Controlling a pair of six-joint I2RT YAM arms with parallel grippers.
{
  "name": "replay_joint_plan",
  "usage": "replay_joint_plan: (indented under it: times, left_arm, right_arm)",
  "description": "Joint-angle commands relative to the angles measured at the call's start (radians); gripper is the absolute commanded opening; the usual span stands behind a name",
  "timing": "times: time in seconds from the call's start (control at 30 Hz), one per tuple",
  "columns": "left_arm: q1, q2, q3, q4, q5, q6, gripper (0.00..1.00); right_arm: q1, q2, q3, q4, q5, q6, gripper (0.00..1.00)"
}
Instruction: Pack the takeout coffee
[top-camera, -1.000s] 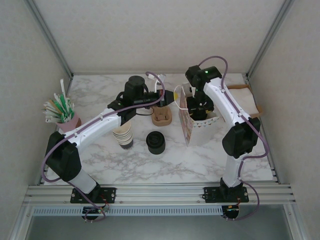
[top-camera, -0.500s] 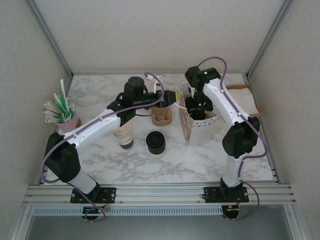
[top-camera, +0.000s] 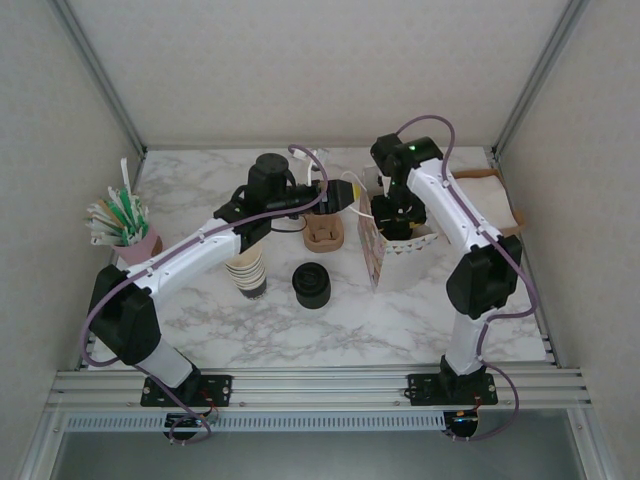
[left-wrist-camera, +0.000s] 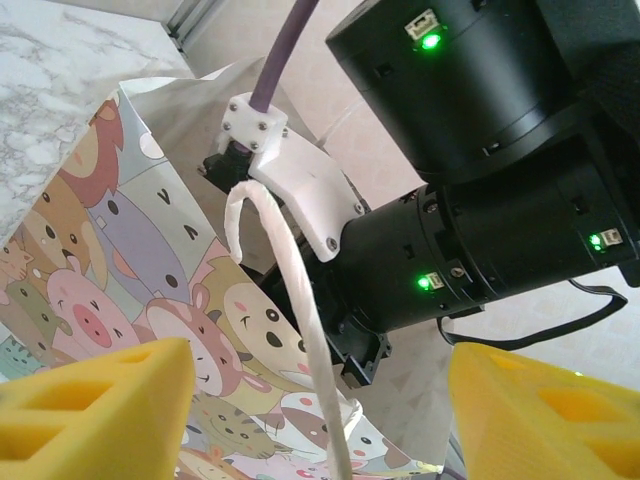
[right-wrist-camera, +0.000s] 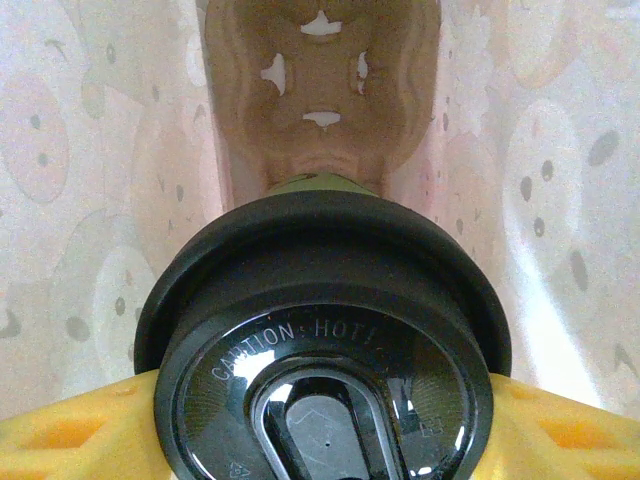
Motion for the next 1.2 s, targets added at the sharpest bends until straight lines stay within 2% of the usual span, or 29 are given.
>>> replay_joint_plan:
  times: [0.0, 1.17]
  left_arm:
    - [0.004, -0.028, -0.007, 0.015, -0.007, -0.012, 0.67]
    - [0.005, -0.03, -0.018, 0.015, -0.012, -0.004, 0.67]
  right_arm:
    - [0.001, -0.041, -0.021, 0.0, -0.015, -0.015, 0.68]
    - [0.002, -0.041, -0.045, 0.012, -0.013, -0.008, 0.69]
